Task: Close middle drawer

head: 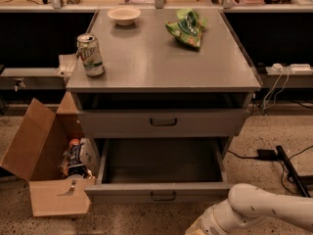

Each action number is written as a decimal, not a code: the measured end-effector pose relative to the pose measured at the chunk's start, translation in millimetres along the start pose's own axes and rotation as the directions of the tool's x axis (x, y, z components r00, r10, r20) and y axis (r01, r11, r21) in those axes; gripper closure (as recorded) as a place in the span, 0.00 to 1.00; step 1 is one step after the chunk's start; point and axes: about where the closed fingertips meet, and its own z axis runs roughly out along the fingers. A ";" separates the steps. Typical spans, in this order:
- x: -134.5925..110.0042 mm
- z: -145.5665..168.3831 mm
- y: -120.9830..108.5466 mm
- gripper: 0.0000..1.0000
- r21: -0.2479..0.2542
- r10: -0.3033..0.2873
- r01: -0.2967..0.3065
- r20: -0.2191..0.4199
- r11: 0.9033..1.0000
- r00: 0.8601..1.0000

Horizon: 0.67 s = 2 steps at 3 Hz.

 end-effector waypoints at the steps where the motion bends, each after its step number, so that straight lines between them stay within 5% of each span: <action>1: -0.1 0.0 -0.3 1.00 0.001 0.000 0.000 0.001 1.000 1.000; 2: -2.7 -0.8 -6.4 1.00 0.016 -0.008 0.007 0.006 1.000 1.000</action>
Offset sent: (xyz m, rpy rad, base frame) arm 0.0149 -0.0055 -0.0005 -0.0030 -0.0420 -0.0142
